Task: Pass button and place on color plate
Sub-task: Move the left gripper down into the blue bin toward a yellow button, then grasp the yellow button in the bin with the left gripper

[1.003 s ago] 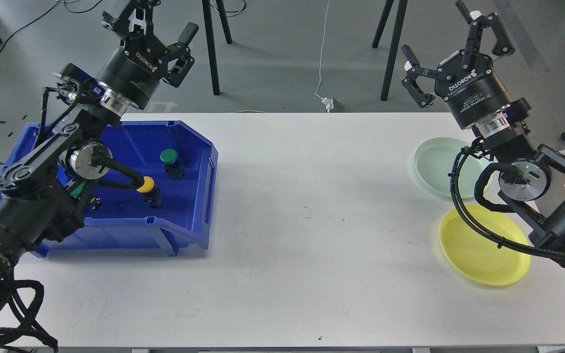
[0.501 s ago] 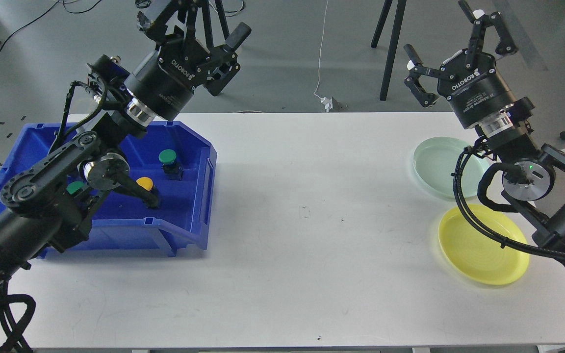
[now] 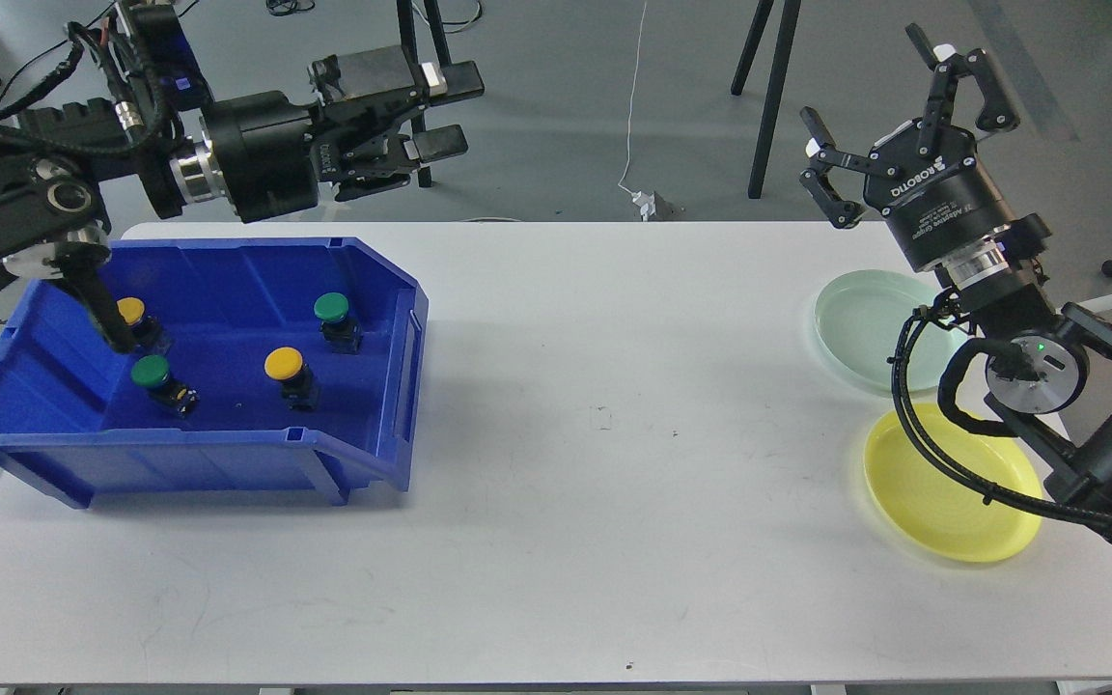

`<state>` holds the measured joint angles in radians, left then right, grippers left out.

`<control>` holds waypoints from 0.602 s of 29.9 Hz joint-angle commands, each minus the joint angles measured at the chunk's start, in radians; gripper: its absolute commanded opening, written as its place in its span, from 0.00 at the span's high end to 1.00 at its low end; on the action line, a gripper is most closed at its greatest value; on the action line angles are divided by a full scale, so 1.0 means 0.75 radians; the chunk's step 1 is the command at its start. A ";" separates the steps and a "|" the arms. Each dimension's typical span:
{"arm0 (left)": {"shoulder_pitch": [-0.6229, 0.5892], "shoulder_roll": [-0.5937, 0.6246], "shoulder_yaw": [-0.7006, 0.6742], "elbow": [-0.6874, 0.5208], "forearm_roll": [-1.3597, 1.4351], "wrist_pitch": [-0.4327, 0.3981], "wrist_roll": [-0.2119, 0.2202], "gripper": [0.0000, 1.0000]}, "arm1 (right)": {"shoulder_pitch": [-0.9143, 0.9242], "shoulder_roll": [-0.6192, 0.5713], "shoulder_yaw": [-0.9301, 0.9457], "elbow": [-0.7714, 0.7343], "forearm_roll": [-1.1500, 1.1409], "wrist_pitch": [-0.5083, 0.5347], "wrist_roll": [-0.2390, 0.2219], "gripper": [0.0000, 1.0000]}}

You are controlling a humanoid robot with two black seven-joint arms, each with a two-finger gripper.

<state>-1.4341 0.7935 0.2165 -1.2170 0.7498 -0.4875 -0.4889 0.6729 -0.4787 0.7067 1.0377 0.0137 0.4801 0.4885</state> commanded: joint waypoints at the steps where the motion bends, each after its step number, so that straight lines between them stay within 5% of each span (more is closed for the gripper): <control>1: -0.170 -0.011 0.322 0.033 0.156 0.049 0.000 0.14 | -0.036 -0.002 0.021 0.001 0.000 0.002 0.000 0.01; 8: -0.160 -0.131 0.636 0.248 0.326 0.167 0.000 0.14 | -0.059 -0.006 0.046 0.001 0.000 0.002 0.000 0.01; 18: -0.072 -0.166 0.707 0.348 0.332 0.204 0.000 0.14 | -0.061 0.006 0.044 0.001 0.000 0.002 0.000 0.01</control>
<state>-1.5027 0.6715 0.7363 -0.9611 0.9986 -0.3538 -0.4889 0.6290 -0.4743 0.7411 1.0387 0.0138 0.4818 0.4888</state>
